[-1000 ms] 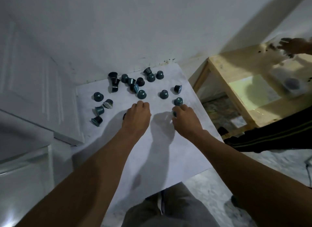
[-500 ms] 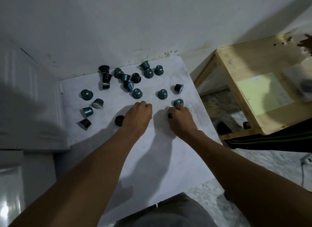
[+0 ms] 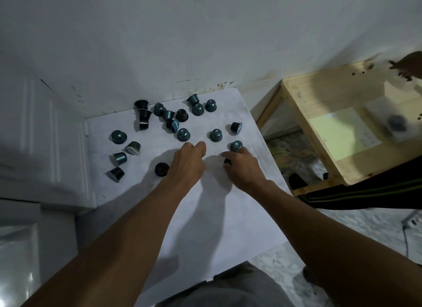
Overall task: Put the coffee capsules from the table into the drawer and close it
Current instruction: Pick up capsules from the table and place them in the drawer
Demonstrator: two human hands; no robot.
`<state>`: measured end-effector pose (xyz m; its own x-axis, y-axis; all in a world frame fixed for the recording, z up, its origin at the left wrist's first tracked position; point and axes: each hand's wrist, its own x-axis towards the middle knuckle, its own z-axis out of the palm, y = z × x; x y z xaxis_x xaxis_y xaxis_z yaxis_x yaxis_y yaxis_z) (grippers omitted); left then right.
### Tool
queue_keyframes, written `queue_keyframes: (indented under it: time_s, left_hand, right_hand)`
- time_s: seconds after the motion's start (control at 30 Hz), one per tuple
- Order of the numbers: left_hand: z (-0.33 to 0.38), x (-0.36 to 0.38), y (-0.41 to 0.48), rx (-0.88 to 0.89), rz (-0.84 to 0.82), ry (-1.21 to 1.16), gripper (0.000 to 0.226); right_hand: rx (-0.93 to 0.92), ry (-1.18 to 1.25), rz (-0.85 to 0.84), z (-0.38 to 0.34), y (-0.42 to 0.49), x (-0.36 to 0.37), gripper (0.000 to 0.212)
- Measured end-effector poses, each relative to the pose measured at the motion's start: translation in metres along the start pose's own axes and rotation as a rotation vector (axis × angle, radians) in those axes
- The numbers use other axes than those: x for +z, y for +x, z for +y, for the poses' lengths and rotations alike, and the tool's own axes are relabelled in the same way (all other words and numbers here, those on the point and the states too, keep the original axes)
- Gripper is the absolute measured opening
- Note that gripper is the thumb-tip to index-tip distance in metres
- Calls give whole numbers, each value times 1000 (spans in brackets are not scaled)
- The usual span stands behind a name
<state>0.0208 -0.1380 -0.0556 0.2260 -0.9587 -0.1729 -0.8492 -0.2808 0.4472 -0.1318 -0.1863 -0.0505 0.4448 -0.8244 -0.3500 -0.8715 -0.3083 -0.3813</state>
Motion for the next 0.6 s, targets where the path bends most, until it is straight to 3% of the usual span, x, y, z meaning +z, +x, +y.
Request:
queue_keyframes:
  time_s: [0.27, 0.6]
  left_hand:
    - [15, -27, -21, 7, 119, -127, 10]
    - [53, -81, -54, -97, 405, -320, 20]
  right_hand:
    - [6, 72, 98, -13, -22, -22, 24]
    - [-190, 160, 332, -33, -37, -92, 26]
